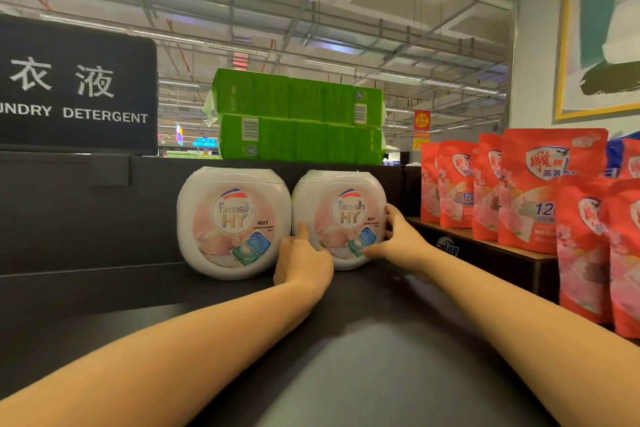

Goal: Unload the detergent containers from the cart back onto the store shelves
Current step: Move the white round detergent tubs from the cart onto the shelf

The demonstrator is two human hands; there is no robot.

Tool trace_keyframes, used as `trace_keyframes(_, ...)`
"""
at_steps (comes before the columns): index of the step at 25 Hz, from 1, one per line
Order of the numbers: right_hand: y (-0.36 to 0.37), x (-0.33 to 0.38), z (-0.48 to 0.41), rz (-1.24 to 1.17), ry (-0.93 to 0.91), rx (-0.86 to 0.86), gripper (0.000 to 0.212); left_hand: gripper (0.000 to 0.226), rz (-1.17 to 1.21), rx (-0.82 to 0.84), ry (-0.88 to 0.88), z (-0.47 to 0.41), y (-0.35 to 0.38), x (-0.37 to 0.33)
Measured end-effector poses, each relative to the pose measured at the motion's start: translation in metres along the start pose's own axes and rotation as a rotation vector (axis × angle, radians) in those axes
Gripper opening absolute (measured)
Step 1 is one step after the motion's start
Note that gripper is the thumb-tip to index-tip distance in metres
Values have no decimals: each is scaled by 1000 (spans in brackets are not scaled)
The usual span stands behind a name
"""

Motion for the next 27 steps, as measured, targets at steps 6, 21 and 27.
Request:
trace_keyframes(6,2,-4,2,-150,8,29,97,55,95,50,21,0,-4,-1)
trace_keyframes(21,-15,74,116,144,-363,-235,16,21,165,43,275,54,-68,-16)
trace_keyframes(27,-31,85,249,-103,-625,-315,14,23,-159,-175,603,143,-121,-37)
Point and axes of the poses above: each hand's wrist, its own z-axis away from the middle knuckle, its own y-axis out of the palm, x = y × z, the point moved 3 cm from there along -z, towards the middle knuckle, and after that the axes turned 13 degrees about -z, right-handed, at the moved point
